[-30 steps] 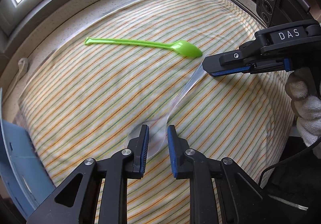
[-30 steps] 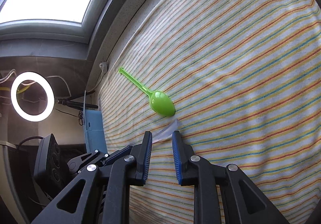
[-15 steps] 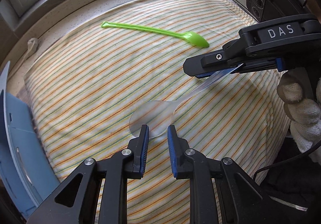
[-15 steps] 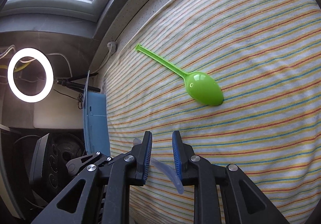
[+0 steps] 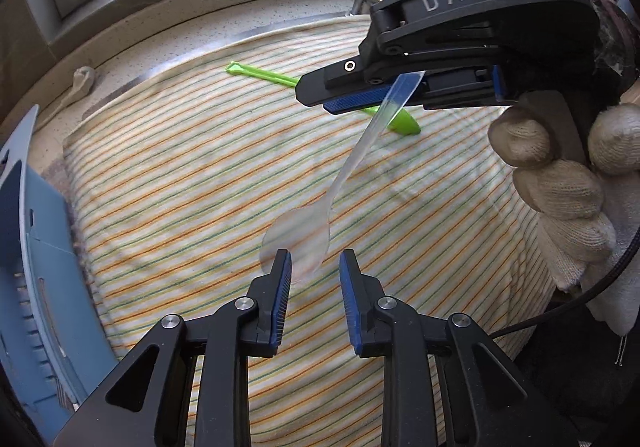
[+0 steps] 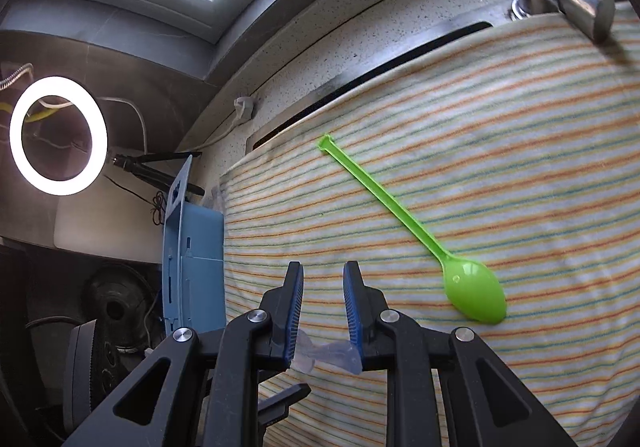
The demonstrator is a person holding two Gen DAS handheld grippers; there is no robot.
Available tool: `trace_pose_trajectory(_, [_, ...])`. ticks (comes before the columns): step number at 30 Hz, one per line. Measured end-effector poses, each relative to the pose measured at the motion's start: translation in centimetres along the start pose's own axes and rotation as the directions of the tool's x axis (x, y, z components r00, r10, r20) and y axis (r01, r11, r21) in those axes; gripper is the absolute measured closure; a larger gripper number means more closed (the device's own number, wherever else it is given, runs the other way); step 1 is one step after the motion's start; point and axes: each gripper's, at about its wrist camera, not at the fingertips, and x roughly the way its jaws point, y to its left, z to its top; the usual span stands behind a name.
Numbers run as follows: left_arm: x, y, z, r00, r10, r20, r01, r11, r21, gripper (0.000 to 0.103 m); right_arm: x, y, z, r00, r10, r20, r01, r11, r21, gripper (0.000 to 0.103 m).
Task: Organize utensils
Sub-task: 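Lift the clear spoon with the left tool while the right tool moves over the green spoon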
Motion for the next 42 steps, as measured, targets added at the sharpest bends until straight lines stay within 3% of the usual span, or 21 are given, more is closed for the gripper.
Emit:
trace_pose_trajectory(3, [-0.5,0.8,0.1,1.000,0.014,0.012,-0.014,1.000,-0.025,0.078,0.5,1.2,1.4,1.000,-0.030,0.001,0.030,0.998,-0.048,0.083])
trace_pose_trajectory(7, [-0.9,1.6,0.1,1.000,0.019,0.022,-0.018,0.999,-0.047,0.078,0.9,2.3,3.1,0.999,-0.053,-0.006,0.053,0.995,-0.086,0.073])
trace_pose_trajectory(18, [-0.6,3.1,0.9,0.999,0.046,0.025,-0.043,0.995,-0.095,0.078,-0.4,4.8,6.2,0.999,-0.035,0.001,0.034,0.984,-0.176,0.071])
trace_pose_trajectory(22, [-0.6,3.9,1.1,0.999,0.044,0.026,-0.041,0.992,-0.121,0.070,-1.6,4.2,6.2,1.000,-0.020,-0.012,0.017,0.984,-0.179,0.071])
trace_pose_trajectory(32, [0.0,4.7,-1.1,1.000,-0.009,0.002,0.009,0.981,-0.193,0.068,-2.8,-0.8,4.2,0.993,-0.081,-0.084,0.065,0.981,-0.182,0.071])
trace_pose_trajectory(42, [1.0,1.9,-0.3,0.999,-0.041,0.009,0.042,0.980,-0.196,0.068,-2.4,-4.0,3.8,0.983,-0.128,-0.131,0.102,0.976,-0.192,0.071])
